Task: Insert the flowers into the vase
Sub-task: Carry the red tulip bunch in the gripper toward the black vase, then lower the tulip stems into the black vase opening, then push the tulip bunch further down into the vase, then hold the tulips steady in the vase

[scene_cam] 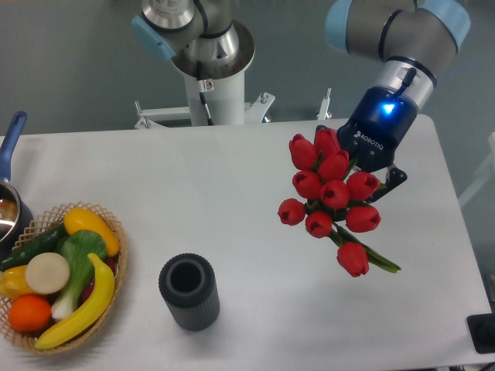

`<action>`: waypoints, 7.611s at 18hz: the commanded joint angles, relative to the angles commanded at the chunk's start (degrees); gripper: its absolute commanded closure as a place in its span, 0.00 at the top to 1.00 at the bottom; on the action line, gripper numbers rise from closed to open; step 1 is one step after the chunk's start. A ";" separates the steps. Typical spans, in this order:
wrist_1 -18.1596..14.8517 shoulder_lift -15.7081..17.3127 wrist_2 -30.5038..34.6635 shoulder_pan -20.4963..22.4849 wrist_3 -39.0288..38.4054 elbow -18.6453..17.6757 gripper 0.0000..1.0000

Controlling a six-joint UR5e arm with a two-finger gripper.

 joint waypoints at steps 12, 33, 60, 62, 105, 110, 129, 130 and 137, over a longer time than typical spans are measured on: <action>0.00 1.50 -0.17 -1.49 -0.44 -0.62 0.44; 3.24 0.36 -10.90 -8.69 -2.55 -0.53 0.44; 6.51 -8.08 -14.15 -18.99 -1.14 5.27 0.40; 6.51 -8.43 -14.24 -18.99 -1.14 5.27 0.40; 6.59 -15.38 -14.06 -16.70 4.65 -1.93 0.43; 6.59 -16.08 -14.06 -16.70 5.10 -2.02 0.43; 6.68 -16.35 -13.97 -16.52 10.62 -5.36 0.45; 6.68 -16.35 -13.97 -16.44 11.16 -5.80 0.45; 6.68 -16.35 -13.97 -16.26 11.25 -5.80 0.55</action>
